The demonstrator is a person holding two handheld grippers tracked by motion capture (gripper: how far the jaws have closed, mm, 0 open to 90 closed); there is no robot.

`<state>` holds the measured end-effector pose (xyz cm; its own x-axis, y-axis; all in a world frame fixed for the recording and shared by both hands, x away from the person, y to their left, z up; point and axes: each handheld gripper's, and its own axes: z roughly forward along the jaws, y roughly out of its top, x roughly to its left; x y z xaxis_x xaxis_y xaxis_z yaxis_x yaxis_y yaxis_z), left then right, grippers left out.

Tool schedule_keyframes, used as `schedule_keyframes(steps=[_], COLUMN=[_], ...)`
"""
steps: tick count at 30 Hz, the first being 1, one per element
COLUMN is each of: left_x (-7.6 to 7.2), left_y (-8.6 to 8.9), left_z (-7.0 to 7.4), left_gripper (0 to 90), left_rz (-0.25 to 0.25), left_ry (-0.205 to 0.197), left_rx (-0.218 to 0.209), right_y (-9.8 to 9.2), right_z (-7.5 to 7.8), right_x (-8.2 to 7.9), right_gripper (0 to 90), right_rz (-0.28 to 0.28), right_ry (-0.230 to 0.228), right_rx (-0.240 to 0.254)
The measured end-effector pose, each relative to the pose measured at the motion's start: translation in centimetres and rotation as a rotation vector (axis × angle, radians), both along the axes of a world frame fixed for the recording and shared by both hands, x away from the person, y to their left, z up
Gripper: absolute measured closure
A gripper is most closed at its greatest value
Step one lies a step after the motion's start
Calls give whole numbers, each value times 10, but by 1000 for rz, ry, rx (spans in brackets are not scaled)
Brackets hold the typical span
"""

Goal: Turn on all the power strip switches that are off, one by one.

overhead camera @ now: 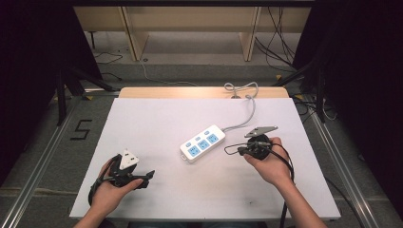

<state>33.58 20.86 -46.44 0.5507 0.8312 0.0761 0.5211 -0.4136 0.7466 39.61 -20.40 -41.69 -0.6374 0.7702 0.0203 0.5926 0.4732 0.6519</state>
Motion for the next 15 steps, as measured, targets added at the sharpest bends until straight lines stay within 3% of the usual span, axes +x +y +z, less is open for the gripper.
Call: schedule_keyframes(steps=[15], left_x=[0], left_y=[-1], left_z=[0], left_gripper=[189], left_rz=[0], left_ry=[-1], left_rx=[-4], right_y=[19], right_z=[3], right_x=[13], right_gripper=[900], right_rz=[27], right_ry=[13], right_rx=[-17])
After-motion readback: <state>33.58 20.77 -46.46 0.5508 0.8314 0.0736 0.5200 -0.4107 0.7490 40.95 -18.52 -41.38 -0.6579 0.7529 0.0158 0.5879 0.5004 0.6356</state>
